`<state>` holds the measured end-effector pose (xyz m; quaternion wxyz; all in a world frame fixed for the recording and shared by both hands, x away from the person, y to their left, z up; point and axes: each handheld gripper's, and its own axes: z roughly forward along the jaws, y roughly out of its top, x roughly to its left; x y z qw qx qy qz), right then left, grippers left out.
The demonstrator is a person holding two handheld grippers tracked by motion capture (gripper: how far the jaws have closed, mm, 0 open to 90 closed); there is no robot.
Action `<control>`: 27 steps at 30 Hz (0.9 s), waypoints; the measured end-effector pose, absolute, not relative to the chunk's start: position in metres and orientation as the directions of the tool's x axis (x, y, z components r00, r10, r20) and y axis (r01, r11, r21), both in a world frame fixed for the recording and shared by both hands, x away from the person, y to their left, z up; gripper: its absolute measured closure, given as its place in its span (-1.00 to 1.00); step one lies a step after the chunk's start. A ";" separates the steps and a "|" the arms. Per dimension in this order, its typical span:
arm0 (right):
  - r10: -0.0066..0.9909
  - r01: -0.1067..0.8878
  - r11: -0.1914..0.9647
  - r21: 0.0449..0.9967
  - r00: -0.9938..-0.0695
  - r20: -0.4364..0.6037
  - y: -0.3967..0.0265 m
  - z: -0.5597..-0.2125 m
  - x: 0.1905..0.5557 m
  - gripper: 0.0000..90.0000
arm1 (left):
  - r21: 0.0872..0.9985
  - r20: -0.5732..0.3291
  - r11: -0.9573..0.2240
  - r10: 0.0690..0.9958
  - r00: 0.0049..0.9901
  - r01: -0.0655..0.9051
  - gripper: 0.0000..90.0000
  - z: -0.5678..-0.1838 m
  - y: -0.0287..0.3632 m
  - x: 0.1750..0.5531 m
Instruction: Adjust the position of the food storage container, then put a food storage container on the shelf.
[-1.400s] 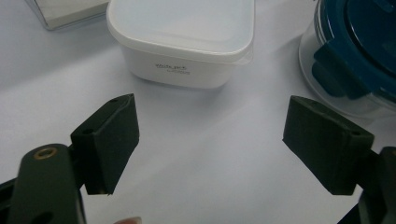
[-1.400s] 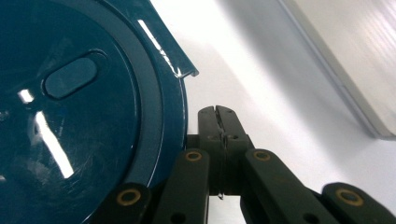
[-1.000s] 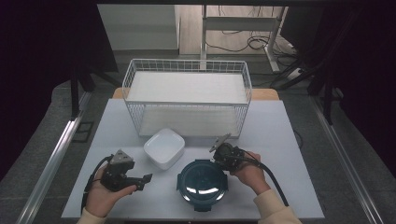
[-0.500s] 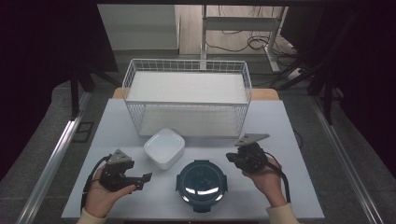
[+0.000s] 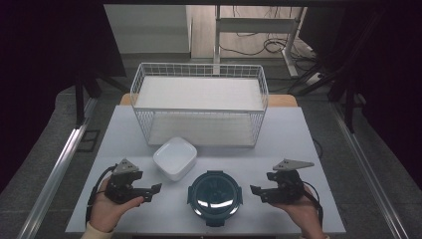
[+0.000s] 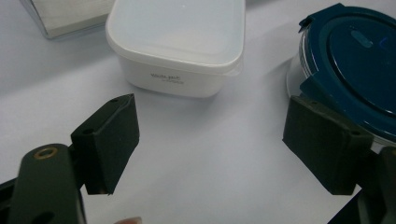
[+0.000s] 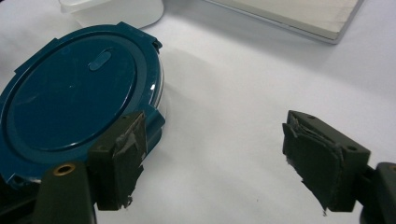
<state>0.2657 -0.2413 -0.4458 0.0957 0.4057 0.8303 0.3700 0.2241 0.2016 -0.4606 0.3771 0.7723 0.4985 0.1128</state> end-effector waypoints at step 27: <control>0.753 0.623 0.290 0.727 -0.617 0.229 -0.249 -0.445 0.250 -0.67 | 0.694 -0.347 -0.111 0.815 0.465 0.712 -0.75 -0.453 0.190 0.219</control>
